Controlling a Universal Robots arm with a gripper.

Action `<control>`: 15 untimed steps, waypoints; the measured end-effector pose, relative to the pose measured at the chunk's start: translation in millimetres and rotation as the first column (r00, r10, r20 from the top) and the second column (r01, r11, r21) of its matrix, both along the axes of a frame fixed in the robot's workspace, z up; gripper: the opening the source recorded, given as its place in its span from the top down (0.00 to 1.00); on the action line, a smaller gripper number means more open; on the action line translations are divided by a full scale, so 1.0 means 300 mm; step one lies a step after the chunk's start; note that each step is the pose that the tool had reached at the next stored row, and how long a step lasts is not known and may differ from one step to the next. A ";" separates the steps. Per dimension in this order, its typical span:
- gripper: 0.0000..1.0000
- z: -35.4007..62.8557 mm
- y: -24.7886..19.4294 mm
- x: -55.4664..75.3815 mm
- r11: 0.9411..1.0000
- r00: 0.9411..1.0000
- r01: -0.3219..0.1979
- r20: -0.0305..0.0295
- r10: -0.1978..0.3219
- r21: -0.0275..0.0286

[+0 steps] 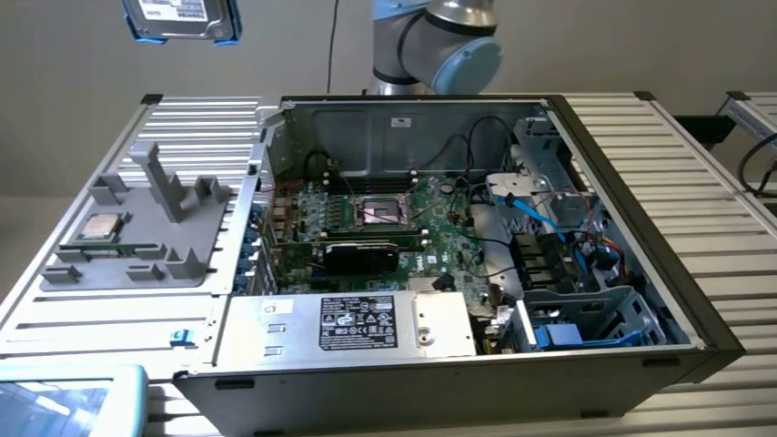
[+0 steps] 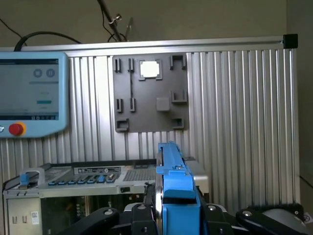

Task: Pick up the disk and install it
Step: 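Pick up the disk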

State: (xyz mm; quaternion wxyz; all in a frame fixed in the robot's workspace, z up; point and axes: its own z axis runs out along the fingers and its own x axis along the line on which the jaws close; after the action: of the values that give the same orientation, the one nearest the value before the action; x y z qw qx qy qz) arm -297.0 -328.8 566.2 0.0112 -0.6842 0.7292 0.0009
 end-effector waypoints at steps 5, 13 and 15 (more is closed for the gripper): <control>0.63 0.000 -0.042 0.048 1.000 1.000 0.000 -0.001 0.000 0.001; 0.63 0.000 -0.094 0.149 1.000 1.000 0.000 -0.001 0.000 0.001; 0.63 0.000 -0.106 0.175 1.000 1.000 0.000 -0.001 0.000 0.001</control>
State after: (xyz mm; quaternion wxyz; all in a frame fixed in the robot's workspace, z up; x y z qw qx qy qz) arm -244.5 -360.7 566.2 0.0111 -0.6842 0.7292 0.0017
